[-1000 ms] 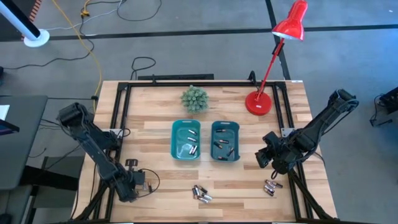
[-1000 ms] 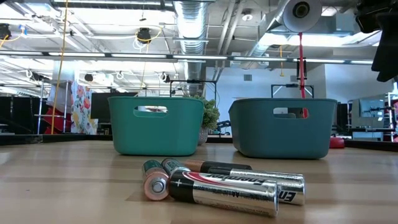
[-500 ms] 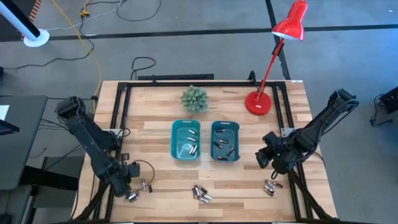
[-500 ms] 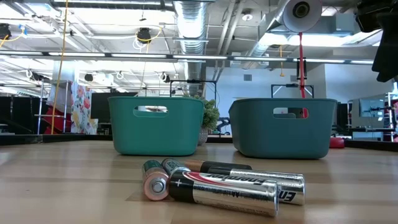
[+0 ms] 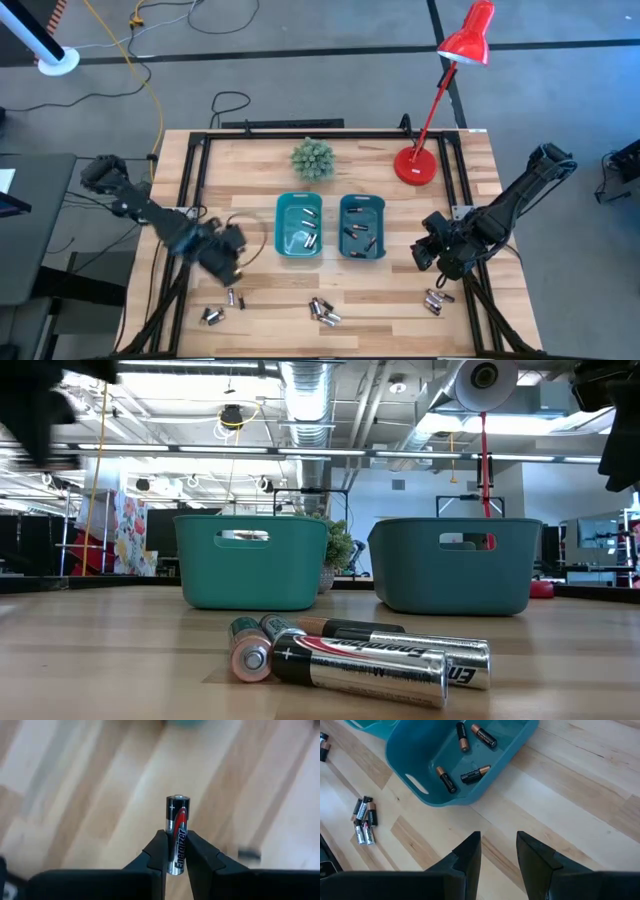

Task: Sort batteries
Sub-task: Put the silver battery into the green bin

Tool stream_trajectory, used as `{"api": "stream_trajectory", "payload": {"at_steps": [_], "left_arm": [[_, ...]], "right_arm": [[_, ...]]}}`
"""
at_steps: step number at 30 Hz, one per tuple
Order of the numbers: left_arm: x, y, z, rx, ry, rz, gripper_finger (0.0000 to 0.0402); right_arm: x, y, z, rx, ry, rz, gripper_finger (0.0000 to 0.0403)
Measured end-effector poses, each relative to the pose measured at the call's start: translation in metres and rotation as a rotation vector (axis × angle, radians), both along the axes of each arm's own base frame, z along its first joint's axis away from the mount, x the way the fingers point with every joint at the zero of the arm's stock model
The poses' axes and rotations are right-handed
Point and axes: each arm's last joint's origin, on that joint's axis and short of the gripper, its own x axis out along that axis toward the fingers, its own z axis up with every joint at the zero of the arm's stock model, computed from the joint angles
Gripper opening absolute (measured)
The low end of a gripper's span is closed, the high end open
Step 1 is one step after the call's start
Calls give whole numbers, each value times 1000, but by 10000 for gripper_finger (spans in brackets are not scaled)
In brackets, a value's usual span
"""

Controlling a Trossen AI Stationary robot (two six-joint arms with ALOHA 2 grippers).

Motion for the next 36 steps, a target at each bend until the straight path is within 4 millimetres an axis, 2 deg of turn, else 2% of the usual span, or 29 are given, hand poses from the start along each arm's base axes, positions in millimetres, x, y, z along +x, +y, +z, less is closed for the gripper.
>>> {"api": "stream_trajectory", "payload": {"at_steps": [4, 12, 16, 19, 23, 27, 36], "left_arm": [[33, 27, 7, 25, -39, 41, 40], [114, 68, 17, 99, -77, -49, 40], [153, 90, 7, 98, -10, -102, 40], [175, 106, -14, 98, 58, -112, 40], [190, 118, -46, 56, 137, -106, 40], [198, 123, -67, 40, 177, -92, 45], [200, 124, -71, 11, 168, -39, 60]], "right_arm": [[1, 1, 0, -4, -5, 16, 140], [1, 1, 1, 2, -13, 19, 140], [1, 1, 1, -6, -11, 30, 140], [2, 2, 1, -12, -12, 44, 140], [2, 2, 1, -23, -11, 61, 140], [2, 2, 1, -25, -10, 64, 140], [2, 2, 1, -49, -3, 99, 140]]}}
